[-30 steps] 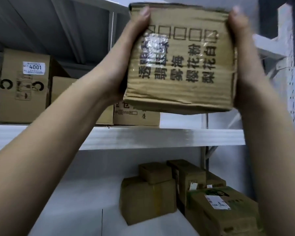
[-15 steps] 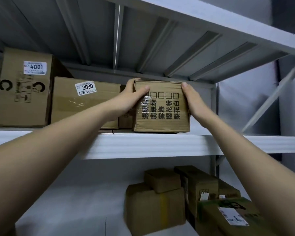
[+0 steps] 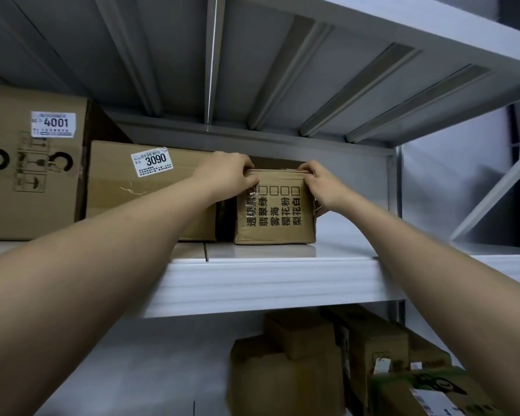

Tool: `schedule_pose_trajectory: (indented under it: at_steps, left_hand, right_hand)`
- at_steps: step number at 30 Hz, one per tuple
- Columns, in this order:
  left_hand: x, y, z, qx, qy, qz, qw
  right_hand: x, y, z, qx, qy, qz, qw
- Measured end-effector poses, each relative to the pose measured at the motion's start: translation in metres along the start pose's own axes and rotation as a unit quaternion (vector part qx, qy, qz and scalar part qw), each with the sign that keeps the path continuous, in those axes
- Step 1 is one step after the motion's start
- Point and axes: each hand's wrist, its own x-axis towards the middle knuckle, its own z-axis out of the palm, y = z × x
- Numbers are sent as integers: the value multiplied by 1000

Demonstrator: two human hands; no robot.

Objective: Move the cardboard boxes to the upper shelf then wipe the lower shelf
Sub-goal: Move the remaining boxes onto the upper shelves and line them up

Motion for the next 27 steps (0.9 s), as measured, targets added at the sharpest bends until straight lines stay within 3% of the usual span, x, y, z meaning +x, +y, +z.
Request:
schedule_pose_trajectory:
  at_steps: [4, 10, 21, 27]
  left_hand:
    - [6, -11, 1, 128, -45, 38, 990]
    - [5, -10, 7, 252, -38, 68, 965]
    - [4, -14, 6, 215, -78, 14, 973]
    - [3, -15, 4, 191, -62, 16, 979]
  right_hand:
    - [12, -3, 8, -65, -9, 18, 998]
    - [25, -17, 26, -115, -52, 59, 990]
    - [18, -1, 31, -25, -91, 13, 995]
    - [18, 1, 28, -3, -80, 0, 997]
